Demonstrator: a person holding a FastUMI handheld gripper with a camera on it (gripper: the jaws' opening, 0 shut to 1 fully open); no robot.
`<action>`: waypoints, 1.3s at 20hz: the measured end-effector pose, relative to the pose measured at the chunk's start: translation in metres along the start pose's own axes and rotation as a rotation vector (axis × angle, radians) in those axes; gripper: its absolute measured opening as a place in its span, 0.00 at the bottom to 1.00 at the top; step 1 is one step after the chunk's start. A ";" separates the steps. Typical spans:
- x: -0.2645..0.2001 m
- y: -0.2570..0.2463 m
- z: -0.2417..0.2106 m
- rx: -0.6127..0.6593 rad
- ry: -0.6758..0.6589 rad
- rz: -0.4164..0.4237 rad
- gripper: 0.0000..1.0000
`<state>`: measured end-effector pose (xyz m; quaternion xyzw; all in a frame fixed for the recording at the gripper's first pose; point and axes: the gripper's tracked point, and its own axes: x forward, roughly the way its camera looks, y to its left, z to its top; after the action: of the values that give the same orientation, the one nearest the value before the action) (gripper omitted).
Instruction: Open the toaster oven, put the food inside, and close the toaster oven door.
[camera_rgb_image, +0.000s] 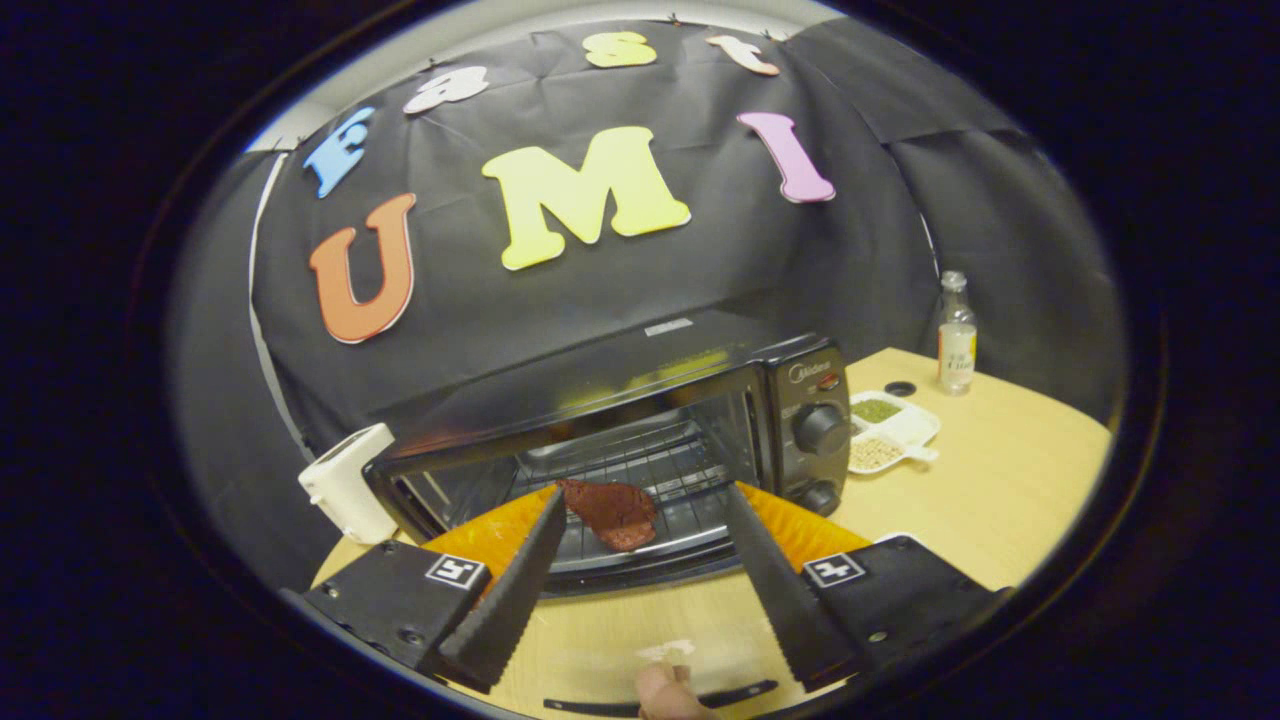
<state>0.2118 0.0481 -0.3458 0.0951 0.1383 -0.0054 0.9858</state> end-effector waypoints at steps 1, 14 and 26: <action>-0.014 -0.001 -0.002 -0.025 -0.002 -0.008 0.95; -0.092 -0.003 -0.148 -0.176 0.310 0.025 1.00; -0.086 -0.017 -0.180 -0.240 0.379 -0.044 1.00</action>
<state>0.0795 0.0637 -0.4955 -0.0268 0.3228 0.0074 0.9461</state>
